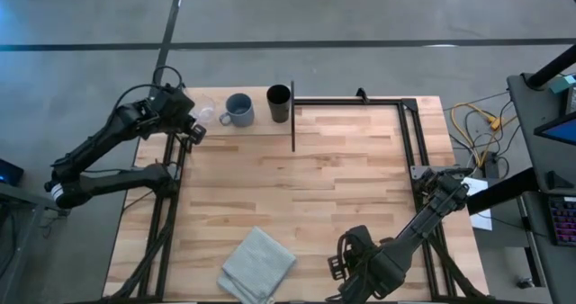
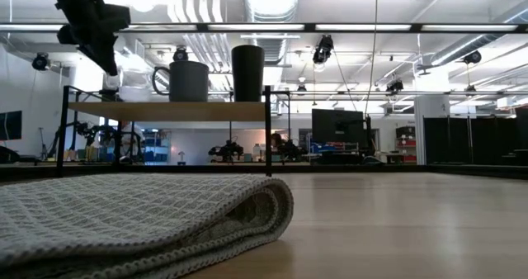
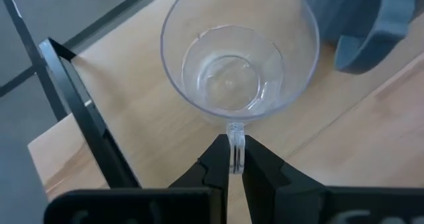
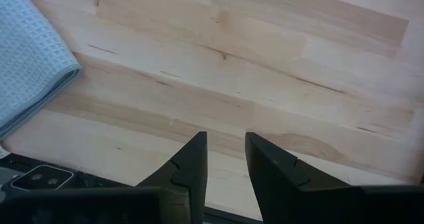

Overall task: Stack small to large cups/mugs on shelf
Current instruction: Put the transparent mug on the shelf, then return to Home Position

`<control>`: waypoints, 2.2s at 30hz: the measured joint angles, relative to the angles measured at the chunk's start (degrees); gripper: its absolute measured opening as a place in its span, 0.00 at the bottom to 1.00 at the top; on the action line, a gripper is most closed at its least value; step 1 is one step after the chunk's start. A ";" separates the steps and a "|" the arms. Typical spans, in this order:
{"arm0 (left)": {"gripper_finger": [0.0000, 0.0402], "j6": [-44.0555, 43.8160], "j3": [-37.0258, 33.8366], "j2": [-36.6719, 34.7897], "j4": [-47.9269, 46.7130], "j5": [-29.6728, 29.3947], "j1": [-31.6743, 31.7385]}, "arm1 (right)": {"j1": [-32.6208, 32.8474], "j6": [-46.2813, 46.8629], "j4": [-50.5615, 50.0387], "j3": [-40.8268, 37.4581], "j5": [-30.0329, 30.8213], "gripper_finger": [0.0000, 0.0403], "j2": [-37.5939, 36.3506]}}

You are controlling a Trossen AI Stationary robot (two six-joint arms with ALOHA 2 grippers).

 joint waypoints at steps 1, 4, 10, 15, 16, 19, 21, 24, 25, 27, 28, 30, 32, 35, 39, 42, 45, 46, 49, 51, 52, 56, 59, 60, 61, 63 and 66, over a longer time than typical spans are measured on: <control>0.02 0.03 -0.18 0.02 0.63 0.01 0.00 | 0.00 0.00 0.04 0.00 0.00 0.24 0.00; 0.02 0.04 -0.26 -0.35 1.02 0.28 0.16 | 0.00 0.15 0.10 0.00 0.00 0.24 0.00; 0.02 0.26 -0.54 -0.80 0.92 0.69 1.14 | 0.00 0.15 0.10 0.00 0.00 0.24 0.00; 0.03 0.17 -2.20 -0.78 1.09 1.84 2.10 | 0.00 0.17 0.16 0.00 -0.02 0.24 0.00; 0.03 -0.02 -2.55 -0.80 0.76 1.91 2.18 | 0.00 0.17 0.17 0.00 -0.02 0.24 0.00; 0.04 -0.06 -3.11 -0.78 0.51 1.97 2.51 | 0.00 0.17 0.28 0.00 -0.02 0.24 0.00; 0.07 0.34 -3.07 -0.73 0.48 1.98 2.51 | 0.00 0.17 0.28 0.00 -0.04 0.24 0.00; 0.11 2.06 -2.19 -0.69 0.58 2.28 2.47 | 0.00 0.17 0.26 -0.01 -0.04 0.24 0.00; 0.12 2.63 -1.77 -0.76 0.76 2.22 2.49 | 0.00 0.17 0.26 0.00 -0.04 0.24 0.00; 0.16 3.11 -1.34 -0.71 0.65 1.86 2.51 | 0.00 0.17 0.22 -0.02 -0.04 0.24 0.00; 0.17 3.15 -1.18 -0.67 0.71 1.58 2.51 | 0.00 0.17 0.23 0.00 -0.02 0.24 0.00; 0.20 3.19 -0.87 -0.61 0.75 1.52 2.51 | 0.00 0.17 0.23 0.00 0.00 0.24 0.00; 0.22 3.34 -0.65 -0.63 0.78 1.36 2.51 | 0.00 0.20 0.23 -0.01 0.01 0.24 0.02; 0.24 4.36 -0.42 -0.63 0.86 1.26 2.51 | 0.00 0.20 0.26 -0.02 0.02 0.24 0.02; 0.24 4.79 1.09 -0.72 0.89 0.85 2.49 | 0.00 1.22 0.29 -0.01 0.06 0.24 0.02; 0.24 4.80 3.82 -1.06 -0.48 0.85 2.49 | 0.00 1.89 0.36 -0.01 0.07 0.24 0.02; 0.24 4.82 7.53 -1.66 -2.34 1.35 2.47 | 0.00 1.89 0.42 -0.01 0.07 0.24 0.02; 0.24 4.82 8.78 -1.87 -3.05 1.46 2.47 | 0.00 1.90 0.43 0.00 0.07 0.24 0.02; 0.24 5.88 12.13 -2.53 -3.33 1.52 2.47 | 0.00 2.07 0.43 -0.01 0.15 0.24 0.02; 0.24 5.94 14.25 -2.68 -3.51 1.93 2.47 | -0.07 2.16 0.45 -0.01 0.34 0.24 0.02; 0.24 5.92 15.43 -2.66 -3.82 2.88 2.47 | -0.14 2.16 0.52 -0.01 0.79 0.24 0.02; 0.24 5.75 19.00 -2.56 -4.90 9.54 2.44 | -0.99 2.01 0.78 0.08 2.93 0.23 0.02; 0.24 5.79 20.98 -3.46 -4.59 15.10 2.41 | -1.79 0.29 0.90 0.71 5.72 0.18 0.02; 0.23 5.81 21.51 -3.69 -4.30 16.52 2.40 | -2.03 -0.78 0.89 1.08 6.91 0.16 0.02; 0.21 5.85 22.06 -3.92 -4.23 17.70 2.41 | -2.26 -2.19 0.84 1.62 8.27 0.14 0.03; 0.13 6.28 22.83 -4.39 -4.32 20.04 2.43 | -2.64 -5.79 0.66 2.98 11.91 0.07 0.07; 0.02 7.53 24.00 -5.34 -4.29 23.79 2.43 | -2.91 -12.34 -0.37 6.42 19.45 0.03 0.07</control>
